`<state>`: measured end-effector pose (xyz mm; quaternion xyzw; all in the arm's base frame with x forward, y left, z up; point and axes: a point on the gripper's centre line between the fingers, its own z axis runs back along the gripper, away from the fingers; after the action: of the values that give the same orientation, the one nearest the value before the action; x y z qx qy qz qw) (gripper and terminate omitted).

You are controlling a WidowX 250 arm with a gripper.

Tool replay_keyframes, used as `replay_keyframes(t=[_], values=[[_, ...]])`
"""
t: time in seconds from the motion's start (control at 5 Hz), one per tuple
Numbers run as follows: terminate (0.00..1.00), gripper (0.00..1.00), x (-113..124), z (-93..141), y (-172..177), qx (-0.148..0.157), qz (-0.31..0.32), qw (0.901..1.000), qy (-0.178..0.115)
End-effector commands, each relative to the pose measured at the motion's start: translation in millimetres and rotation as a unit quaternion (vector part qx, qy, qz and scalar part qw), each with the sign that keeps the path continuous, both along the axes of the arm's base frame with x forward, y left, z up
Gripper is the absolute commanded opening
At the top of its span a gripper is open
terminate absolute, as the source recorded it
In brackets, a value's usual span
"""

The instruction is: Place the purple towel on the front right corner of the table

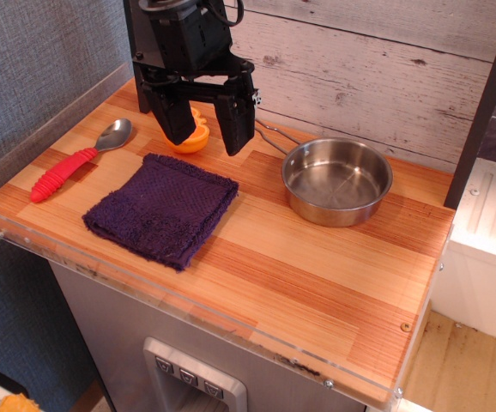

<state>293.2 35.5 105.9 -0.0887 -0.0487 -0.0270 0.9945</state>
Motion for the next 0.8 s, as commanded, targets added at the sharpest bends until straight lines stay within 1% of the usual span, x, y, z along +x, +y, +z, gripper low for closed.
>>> replay_keyframes(t=[0.0,0.2,0.4,0.6], values=[[0.00,1.00,0.0,0.0,0.0,0.000,0.000,1.0000,0.000],[0.00,1.00,-8.6,-4.2,16.0,0.029,0.011,0.9995,0.007],[0.00,1.00,-18.5,-18.0,35.4,0.049,0.017,0.9985,0.019],[0.00,1.00,-22.4,-28.6,46.3,0.071,0.010,0.9970,0.029]])
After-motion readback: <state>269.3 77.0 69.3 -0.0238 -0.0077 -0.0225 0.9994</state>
